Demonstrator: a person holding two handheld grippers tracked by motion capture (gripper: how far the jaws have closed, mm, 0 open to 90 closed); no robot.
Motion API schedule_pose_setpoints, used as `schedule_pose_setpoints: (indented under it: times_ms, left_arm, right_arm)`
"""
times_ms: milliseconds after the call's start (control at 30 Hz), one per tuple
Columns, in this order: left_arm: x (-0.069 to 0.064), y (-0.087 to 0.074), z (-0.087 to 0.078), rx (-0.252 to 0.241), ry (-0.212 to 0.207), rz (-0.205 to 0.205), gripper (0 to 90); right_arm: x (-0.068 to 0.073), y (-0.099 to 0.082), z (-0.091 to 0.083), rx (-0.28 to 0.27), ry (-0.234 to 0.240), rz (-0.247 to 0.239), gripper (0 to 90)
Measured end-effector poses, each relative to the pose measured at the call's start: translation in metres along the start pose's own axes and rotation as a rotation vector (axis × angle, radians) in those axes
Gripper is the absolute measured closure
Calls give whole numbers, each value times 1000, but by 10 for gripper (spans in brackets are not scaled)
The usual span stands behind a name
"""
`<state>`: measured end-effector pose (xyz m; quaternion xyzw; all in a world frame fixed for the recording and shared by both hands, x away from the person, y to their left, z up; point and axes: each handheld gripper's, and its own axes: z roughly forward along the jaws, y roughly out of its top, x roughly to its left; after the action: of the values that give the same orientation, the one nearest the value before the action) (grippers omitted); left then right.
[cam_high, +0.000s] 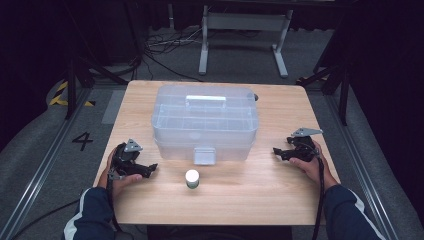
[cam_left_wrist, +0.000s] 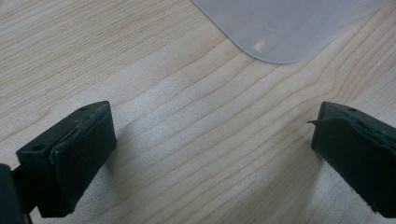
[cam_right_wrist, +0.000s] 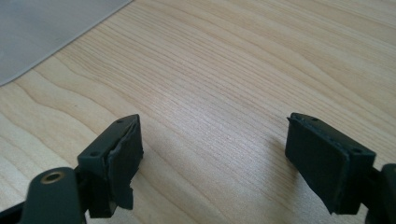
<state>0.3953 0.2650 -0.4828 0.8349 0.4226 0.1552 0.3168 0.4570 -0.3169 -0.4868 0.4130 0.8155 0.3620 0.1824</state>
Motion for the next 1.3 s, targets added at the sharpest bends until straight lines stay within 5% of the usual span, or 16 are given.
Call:
schedule_pose_setpoints:
  times_ms: [500, 667, 800, 1300]
  left_arm:
    - [0, 0, 0, 1, 3, 4, 4]
    - [0, 0, 0, 0, 3, 2, 4]
    - [0, 0, 0, 0, 4, 2, 4]
    - [0, 0, 0, 0, 2, 3, 4]
  right_arm:
    - [-3, 2, 0, 28, 8, -8, 146]
    - [-8, 6, 0, 50, 16, -14, 195]
    - [-15, 7, -6, 12, 19, 33, 233]
    - [0, 31, -28, -89, 25, -44, 271]
